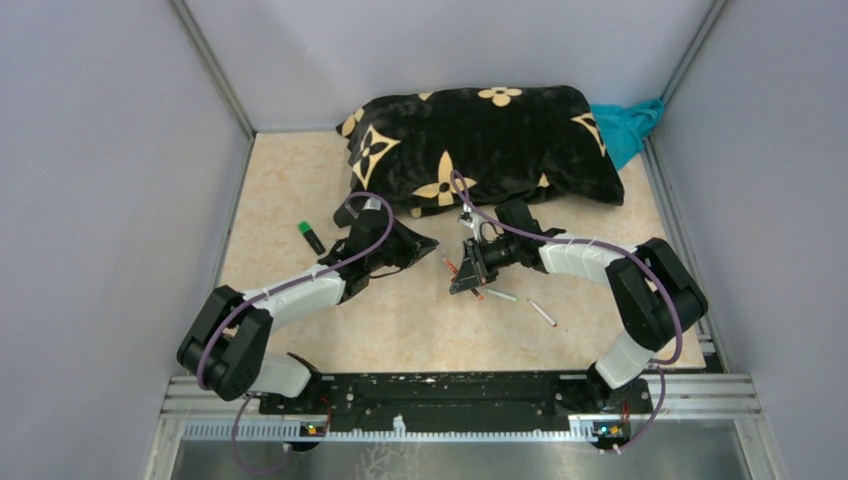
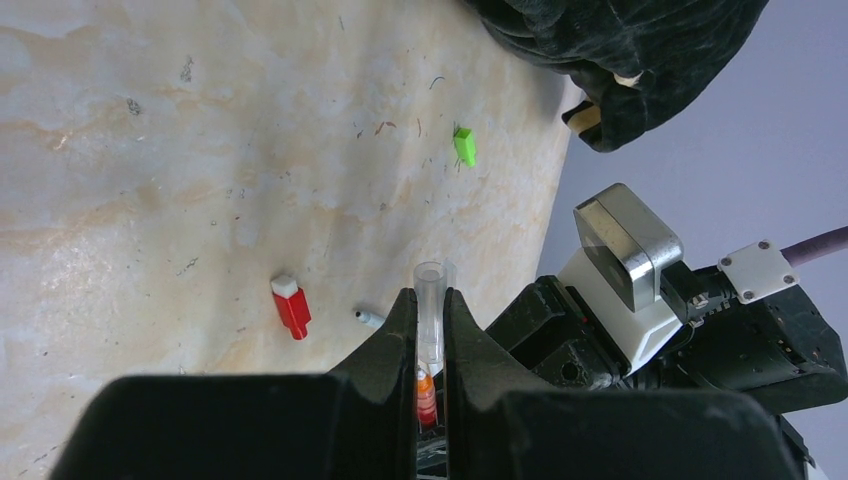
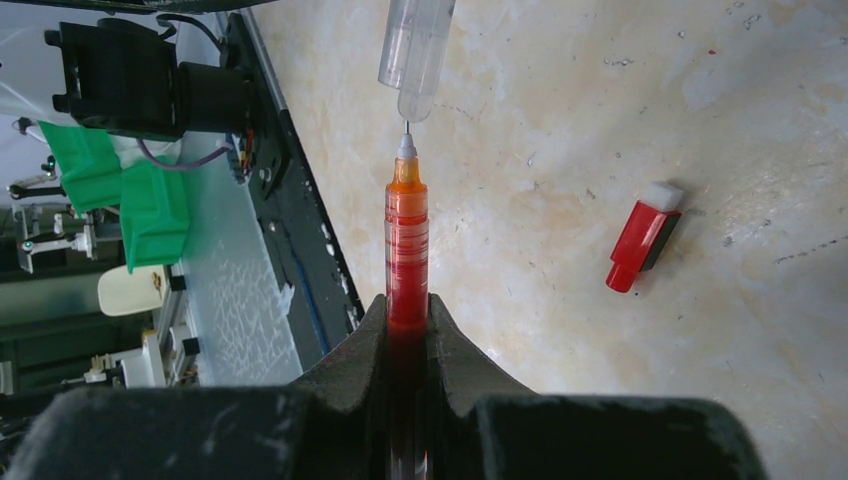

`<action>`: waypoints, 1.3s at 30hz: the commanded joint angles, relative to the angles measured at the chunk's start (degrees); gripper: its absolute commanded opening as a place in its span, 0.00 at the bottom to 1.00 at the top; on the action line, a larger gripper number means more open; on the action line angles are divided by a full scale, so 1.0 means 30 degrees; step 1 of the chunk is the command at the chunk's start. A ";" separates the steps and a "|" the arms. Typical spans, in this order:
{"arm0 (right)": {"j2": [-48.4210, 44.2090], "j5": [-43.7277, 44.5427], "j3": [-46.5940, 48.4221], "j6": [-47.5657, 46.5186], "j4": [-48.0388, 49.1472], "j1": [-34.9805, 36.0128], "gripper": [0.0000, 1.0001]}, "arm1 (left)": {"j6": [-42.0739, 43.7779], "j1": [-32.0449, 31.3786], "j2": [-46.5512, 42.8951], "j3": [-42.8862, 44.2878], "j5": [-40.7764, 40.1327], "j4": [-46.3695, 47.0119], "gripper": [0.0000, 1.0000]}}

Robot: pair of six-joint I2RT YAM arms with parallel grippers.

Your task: Insert the pens into the pen caps

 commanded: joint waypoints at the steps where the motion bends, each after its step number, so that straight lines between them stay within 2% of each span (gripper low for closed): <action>1: -0.0886 -0.0403 0.1019 -0.0252 0.0225 0.0181 0.00 | -0.0289 -0.0124 -0.0159 -0.0219 -0.0308 -0.0184 0.00; 27: -0.0331 0.0707 0.1525 0.0095 0.0071 0.0115 0.00 | -0.0533 -0.0378 -0.0241 -0.0304 -0.0389 -0.0042 0.00; 39: -0.1397 0.0258 0.0512 -0.0950 -0.0337 0.0108 0.00 | -0.0782 -0.0368 -0.0390 -0.0305 -0.0687 -0.0238 0.00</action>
